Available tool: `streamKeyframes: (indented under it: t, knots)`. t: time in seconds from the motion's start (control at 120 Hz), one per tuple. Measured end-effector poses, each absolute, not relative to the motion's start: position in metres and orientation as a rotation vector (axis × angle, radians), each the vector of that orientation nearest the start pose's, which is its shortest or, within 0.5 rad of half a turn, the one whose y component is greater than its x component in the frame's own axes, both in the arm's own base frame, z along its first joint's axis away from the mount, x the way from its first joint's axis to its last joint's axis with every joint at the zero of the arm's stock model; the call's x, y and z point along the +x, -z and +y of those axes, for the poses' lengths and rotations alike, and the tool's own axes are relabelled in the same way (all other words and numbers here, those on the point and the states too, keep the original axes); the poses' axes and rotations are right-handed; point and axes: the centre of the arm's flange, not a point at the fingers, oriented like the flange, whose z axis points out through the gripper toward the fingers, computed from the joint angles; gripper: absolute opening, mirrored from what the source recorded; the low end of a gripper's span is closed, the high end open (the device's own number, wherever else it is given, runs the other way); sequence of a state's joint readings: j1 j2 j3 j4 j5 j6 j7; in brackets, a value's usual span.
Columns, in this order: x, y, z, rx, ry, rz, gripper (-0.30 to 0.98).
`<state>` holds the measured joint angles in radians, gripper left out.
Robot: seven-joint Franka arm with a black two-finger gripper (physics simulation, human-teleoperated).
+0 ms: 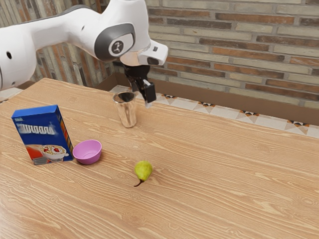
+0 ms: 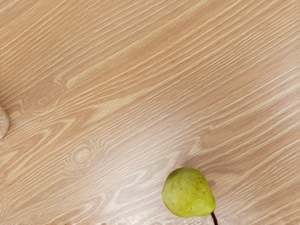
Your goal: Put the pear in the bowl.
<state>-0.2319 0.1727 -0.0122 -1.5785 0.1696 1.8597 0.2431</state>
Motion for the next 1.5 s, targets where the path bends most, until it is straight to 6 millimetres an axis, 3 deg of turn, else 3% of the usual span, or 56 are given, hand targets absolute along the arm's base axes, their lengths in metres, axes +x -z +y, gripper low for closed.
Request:
streamKeyframes:
  t: [0.1, 0.233, 0.367, 0.65, 0.767, 0.908, 1.1, 1.5]
  knots:
    - [0.613, -0.536, -0.134, -2.845, 0.097, 0.854, 0.68]
    - [0.627, -0.476, -0.119, -2.900, -0.073, 0.904, 0.68]
    - [0.616, -0.431, -0.120, -2.961, -0.216, 0.934, 0.68]
    - [0.596, -0.357, -0.111, -3.112, -0.348, 0.694, 0.69]
    - [0.603, -0.338, -0.096, -3.183, -0.312, 0.511, 0.69]
    - [0.594, -0.317, -0.095, -3.218, -0.322, 0.332, 0.69]
    - [0.602, -0.298, -0.086, -3.245, -0.291, 0.083, 0.69]
    - [0.610, -0.271, -0.082, -3.232, -0.247, -0.183, 0.62]
